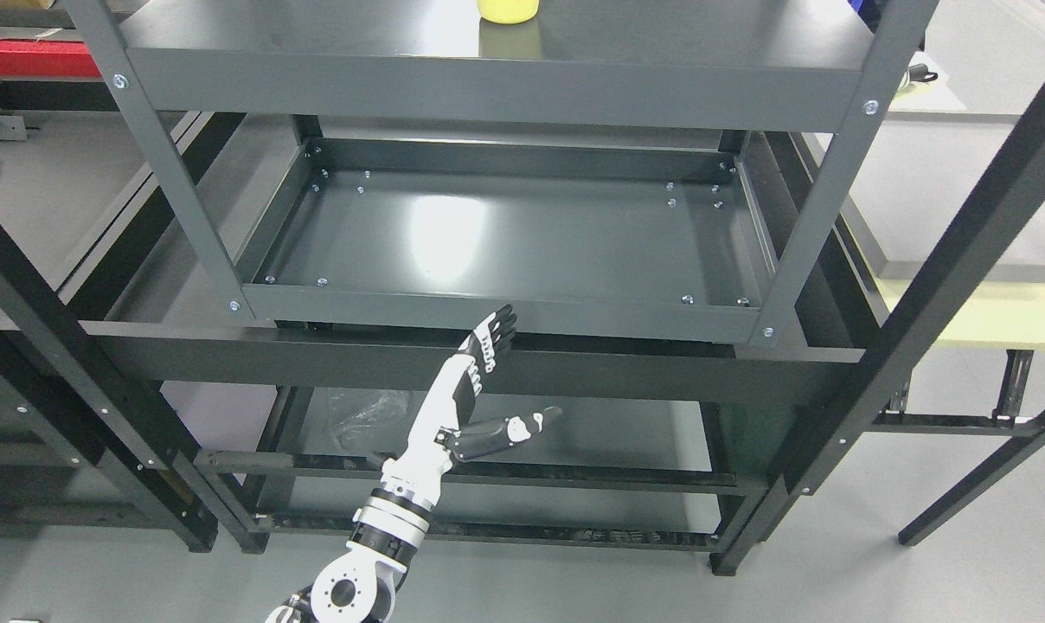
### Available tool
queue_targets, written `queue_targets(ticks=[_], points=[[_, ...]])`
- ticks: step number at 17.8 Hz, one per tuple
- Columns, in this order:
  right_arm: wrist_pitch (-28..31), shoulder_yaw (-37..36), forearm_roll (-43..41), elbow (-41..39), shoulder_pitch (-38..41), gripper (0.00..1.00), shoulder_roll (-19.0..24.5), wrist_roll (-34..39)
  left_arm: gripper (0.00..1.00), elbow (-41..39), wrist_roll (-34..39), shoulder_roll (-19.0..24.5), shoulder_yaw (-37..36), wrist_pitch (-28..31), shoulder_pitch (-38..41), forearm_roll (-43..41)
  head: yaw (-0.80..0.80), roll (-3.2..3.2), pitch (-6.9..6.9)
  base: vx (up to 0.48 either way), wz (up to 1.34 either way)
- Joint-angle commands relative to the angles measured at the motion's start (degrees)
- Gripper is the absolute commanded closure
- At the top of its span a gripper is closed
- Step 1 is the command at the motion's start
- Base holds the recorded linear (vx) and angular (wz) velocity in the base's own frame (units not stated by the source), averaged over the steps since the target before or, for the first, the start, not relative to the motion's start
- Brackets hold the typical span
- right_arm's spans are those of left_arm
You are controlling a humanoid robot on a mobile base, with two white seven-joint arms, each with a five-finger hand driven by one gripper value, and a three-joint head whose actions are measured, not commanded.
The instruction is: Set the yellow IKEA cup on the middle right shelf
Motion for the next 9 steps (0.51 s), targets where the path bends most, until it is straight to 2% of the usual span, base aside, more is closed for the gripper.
queue_targets(ticks=[1, 5, 8, 9], points=[[0.0, 1.0, -1.4, 0.0, 0.8, 0.01, -1.0, 0.0, 0.01, 2.2, -0.2, -3.2, 14.3, 2.6, 2.1, -2.4, 0.00, 0.00, 0.00, -0.067, -0.03], [0.0, 1.0, -1.4, 0.0, 0.8, 0.01, -1.0, 0.0, 0.01, -0.4, 5.9, -3.2, 16.6, 3.5, 2.7, -2.6, 0.00, 0.00, 0.00, -0.060, -0.01], [0.0, 1.0, -1.4, 0.0, 0.8, 0.01, -1.0, 0.0, 0.01, -1.7, 5.1, -2.7, 17.3, 3.5, 3.9, -2.5, 0.00, 0.00, 0.00, -0.026, 0.01], [0.0, 1.0, -1.4, 0.0, 0.8, 0.01, -1.0, 0.0, 0.01, -1.6, 4.7, -0.8, 17.4, 3.5, 4.0, -2.5, 0.00, 0.00, 0.00, -0.017, 0.00]])
